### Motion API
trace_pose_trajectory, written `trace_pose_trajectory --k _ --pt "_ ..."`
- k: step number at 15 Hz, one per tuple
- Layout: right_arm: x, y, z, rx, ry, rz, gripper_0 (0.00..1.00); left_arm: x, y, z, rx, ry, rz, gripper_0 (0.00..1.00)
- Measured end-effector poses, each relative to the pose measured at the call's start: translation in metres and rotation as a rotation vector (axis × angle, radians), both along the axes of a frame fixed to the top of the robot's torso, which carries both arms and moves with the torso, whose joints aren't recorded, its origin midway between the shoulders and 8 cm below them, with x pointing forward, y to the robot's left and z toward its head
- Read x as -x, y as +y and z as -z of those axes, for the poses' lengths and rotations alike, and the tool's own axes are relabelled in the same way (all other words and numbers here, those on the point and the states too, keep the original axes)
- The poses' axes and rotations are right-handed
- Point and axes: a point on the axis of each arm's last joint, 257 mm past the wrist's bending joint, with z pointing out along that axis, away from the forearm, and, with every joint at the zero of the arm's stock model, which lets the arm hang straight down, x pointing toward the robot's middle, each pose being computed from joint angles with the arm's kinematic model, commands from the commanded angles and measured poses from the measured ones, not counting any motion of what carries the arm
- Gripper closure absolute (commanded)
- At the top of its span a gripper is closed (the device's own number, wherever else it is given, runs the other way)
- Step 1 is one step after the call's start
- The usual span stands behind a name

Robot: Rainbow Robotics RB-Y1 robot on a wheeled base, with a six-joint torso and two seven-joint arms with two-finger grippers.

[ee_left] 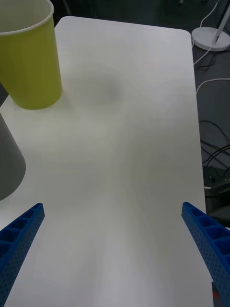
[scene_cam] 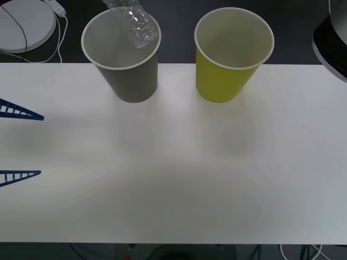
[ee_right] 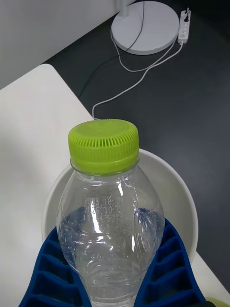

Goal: Put the can into the green bin and the plastic bottle into the gray bin

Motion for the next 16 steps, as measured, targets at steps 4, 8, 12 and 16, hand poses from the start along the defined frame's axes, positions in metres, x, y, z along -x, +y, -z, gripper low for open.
trace_pose_trajectory --k 4,8,12,16 --pt "-0.002 0.009 0.004 0.009 -0.006 0.01 1.0 0.0 0.0 0.0 0.0 0.0 0.0 0.0" --pt "-0.002 0.011 0.006 0.012 -0.009 0.008 1.0 0.0 0.0 0.0 0.0 0.0 0.0 0.0" --pt "-0.003 0.009 0.008 0.021 -0.01 0.012 0.04 0.0 0.0 0.0 0.0 0.0 0.0 0.0" --pt "-0.005 0.006 0.012 0.038 -0.017 0.006 0.0 0.0 0.0 0.0 0.0 0.0 0.0 0.0"
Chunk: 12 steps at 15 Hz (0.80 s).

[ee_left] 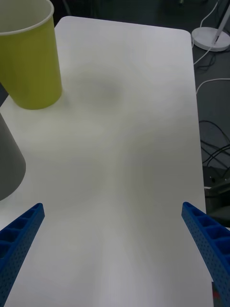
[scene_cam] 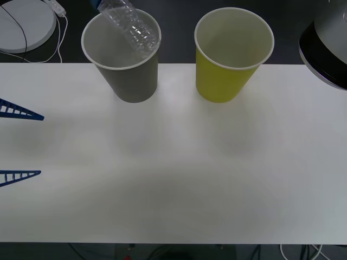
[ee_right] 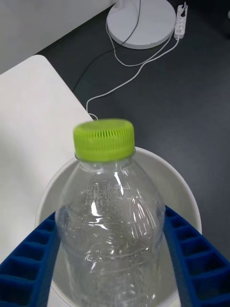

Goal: Put the can into the green bin and the plastic bottle into the gray bin

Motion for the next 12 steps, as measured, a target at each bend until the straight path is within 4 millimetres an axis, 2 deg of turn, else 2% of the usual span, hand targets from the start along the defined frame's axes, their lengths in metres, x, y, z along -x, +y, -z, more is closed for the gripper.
trace_pose_trajectory --k 12 --pt "-0.0008 0.0023 -0.0037 -0.009 -0.011 -0.007 0.0 0.0 0.0 0.0 0.0 0.0 0.0 0.0"
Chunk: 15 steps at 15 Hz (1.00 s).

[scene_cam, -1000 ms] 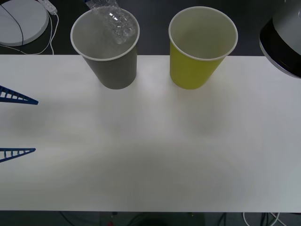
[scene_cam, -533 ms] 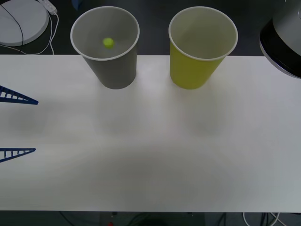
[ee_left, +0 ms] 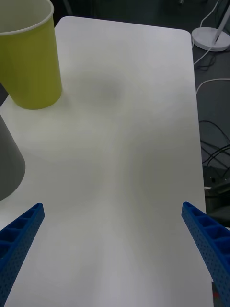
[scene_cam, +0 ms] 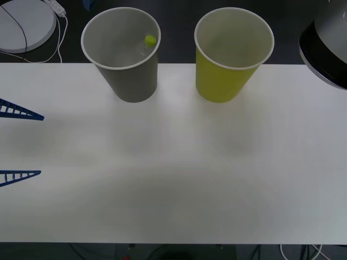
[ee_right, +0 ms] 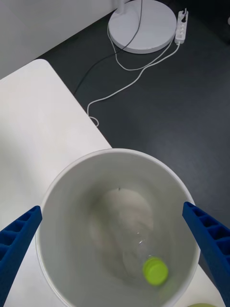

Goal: Put the can into the green bin and the plastic bottle into the gray bin

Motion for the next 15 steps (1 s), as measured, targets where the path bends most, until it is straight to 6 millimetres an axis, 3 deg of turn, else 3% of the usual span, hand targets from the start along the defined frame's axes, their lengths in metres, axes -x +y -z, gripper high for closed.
trace_pose_trajectory --k 7,15 --pt "0.007 -0.013 0.002 -0.002 -0.003 -0.047 0.0 0.0 0.0 0.0 0.0 0.0 0.0 0.0" --pt "0.03 -0.055 0.015 -0.032 -0.012 -0.171 0.0 0.0 0.0 0.0 0.0 0.0 0.0 0.0"
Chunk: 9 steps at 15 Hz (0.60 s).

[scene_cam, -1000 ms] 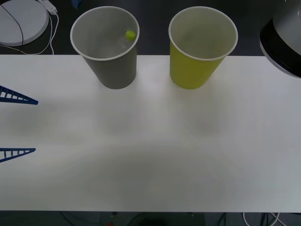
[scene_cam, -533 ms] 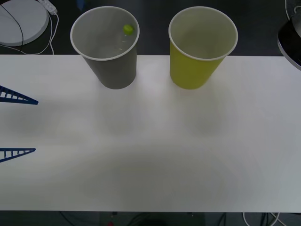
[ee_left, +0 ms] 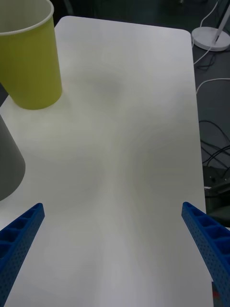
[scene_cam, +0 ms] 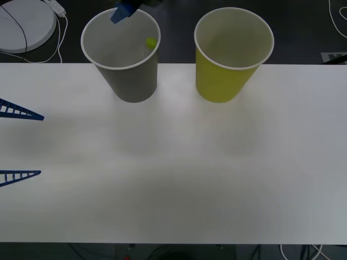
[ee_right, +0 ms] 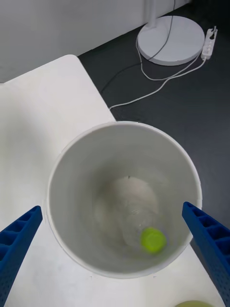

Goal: Put the can into the green bin and the plastic bottle into the gray bin

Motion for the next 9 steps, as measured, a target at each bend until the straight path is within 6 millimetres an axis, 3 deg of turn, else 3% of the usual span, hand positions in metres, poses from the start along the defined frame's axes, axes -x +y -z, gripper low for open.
trace_pose_trajectory --k 9 --pt "0.045 -0.075 0.017 -0.059 -0.055 -0.099 0.0 0.0 0.0 0.0 0.0 0.0 0.0 0.0"
